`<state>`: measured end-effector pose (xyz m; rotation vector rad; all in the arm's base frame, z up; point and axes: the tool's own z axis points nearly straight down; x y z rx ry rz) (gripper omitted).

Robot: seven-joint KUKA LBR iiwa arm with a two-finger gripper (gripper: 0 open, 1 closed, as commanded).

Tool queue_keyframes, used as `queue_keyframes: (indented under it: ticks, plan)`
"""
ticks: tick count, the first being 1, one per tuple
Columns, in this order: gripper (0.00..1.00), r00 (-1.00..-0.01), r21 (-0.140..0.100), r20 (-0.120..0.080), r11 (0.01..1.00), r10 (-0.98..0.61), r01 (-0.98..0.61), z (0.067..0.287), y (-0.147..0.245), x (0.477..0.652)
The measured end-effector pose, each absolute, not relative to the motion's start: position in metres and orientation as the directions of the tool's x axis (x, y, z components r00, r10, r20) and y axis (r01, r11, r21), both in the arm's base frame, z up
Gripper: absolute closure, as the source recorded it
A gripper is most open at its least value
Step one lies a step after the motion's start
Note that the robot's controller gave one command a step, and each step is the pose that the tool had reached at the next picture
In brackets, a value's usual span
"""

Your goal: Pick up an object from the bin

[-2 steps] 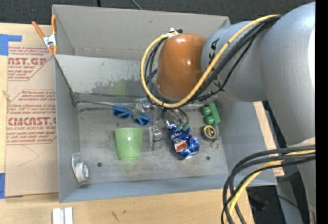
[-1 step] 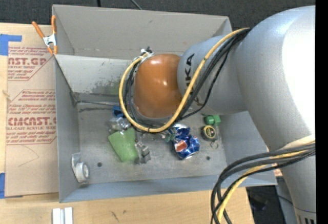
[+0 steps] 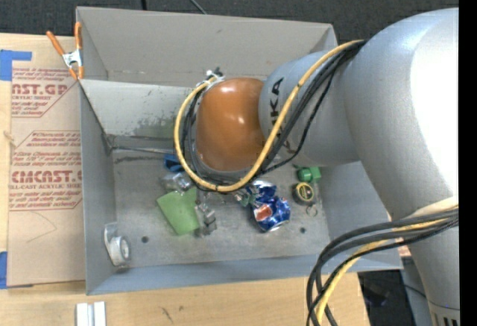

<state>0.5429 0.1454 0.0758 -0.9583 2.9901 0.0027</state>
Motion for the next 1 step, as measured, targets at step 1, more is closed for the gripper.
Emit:
queue_keyframes:
  ticks: [1]
  plan:
    - [1.0,-0.798,-0.003,-0.01,0.798,-0.603,-0.603,0.224,0.151,0.5375]
